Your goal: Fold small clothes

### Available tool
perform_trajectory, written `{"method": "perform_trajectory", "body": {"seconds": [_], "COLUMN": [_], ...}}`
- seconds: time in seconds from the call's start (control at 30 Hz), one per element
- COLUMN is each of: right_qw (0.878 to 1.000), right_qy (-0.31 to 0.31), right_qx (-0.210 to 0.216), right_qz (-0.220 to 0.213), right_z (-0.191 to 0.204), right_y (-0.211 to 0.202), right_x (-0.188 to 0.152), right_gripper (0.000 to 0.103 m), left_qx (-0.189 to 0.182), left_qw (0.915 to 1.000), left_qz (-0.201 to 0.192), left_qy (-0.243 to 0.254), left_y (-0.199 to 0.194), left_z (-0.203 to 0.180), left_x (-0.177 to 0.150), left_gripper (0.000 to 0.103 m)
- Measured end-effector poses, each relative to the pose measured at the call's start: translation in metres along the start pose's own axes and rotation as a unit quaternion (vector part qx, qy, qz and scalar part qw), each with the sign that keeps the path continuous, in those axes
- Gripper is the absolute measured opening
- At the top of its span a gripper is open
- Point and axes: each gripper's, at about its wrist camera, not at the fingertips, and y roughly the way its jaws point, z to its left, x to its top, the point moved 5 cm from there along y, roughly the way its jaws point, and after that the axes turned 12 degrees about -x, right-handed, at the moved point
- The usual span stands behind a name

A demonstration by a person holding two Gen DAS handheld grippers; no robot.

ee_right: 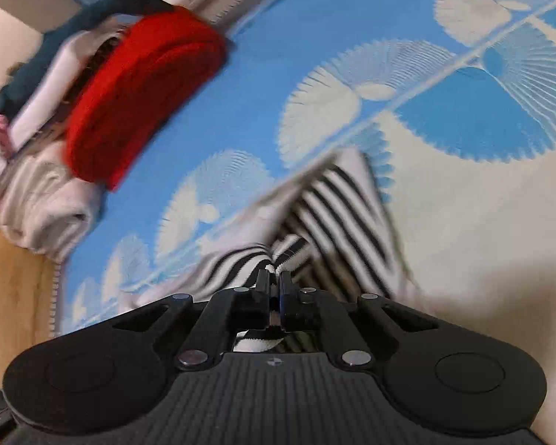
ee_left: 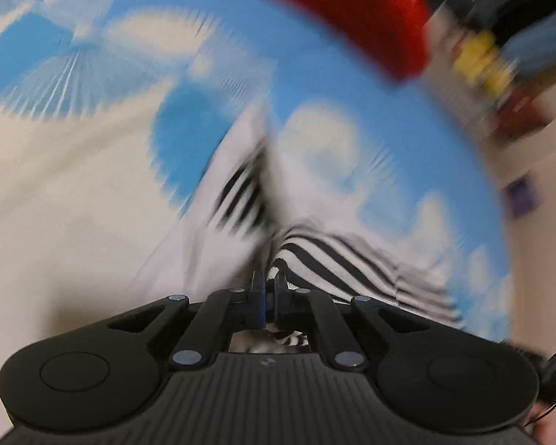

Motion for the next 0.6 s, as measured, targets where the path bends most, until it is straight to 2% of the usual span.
{"method": "perform_trajectory", "body": {"seconds": [0.07,0.1,0.13,0.17,0.23,0.3,0.37,0.4,0.47,0.5,0.53,0.6], "right_qw": [0.997,0.995,0.992,0.992,0.994,0.993,0.988,0.987,0.989,0.990,0.991,0.984], "right_qy": [-0.005,-0.010,-0.013,-0.012,-0.017,-0.037,-0.078,-0.101,-0.130,-0.133,-0.136,-0.153], "right_qx": [-0.053,-0.080,-0.105,-0.108,-0.107,-0.102,-0.080,-0.052,0.011,0.022,0.004,-0.070], "right_qz": [0.050,0.067,0.069,0.062,0.031,-0.050,-0.110,-0.117,-0.074,-0.038,0.001,0.052], "right_z": [-0.011,-0.016,-0.020,-0.020,-0.014,-0.001,0.017,0.028,0.045,0.047,0.045,0.030], "right_y": [0.025,0.034,0.039,0.039,0.027,0.002,-0.016,-0.019,-0.009,0.003,0.020,0.047], "right_x": [-0.012,-0.018,-0.021,-0.021,-0.016,-0.005,-0.003,-0.005,-0.019,-0.027,-0.036,-0.052], "right_gripper": [0.006,0.008,0.011,0.011,0.016,0.024,0.032,0.034,0.040,0.040,0.040,0.038], "left_qx": [0.056,0.074,0.082,0.087,0.070,0.020,-0.028,-0.038,-0.018,0.012,0.046,0.046], "left_qw": [0.9969,0.9952,0.9950,0.9956,0.9965,0.9953,0.9939,0.9937,0.9939,0.9927,0.9905,0.9917], "left_qz": [0.055,0.063,0.055,0.034,-0.020,-0.051,-0.031,-0.007,0.040,0.065,0.081,0.079], "left_qy": [-0.005,-0.010,-0.010,0.001,0.042,0.079,0.102,0.105,0.101,0.101,0.101,0.090], "left_y": [0.021,0.025,0.023,0.016,-0.001,-0.011,-0.002,0.008,0.030,0.042,0.051,0.050], "left_z": [0.013,0.018,0.019,0.014,-0.005,-0.029,-0.044,-0.047,-0.038,-0.029,-0.019,-0.014], "left_x": [-0.015,-0.019,-0.017,-0.012,-0.001,0.002,-0.008,-0.015,-0.029,-0.036,-0.043,-0.044], "left_gripper": [0.006,0.017,0.024,0.025,0.025,0.025,0.025,0.025,0.025,0.025,0.022,0.022]}}
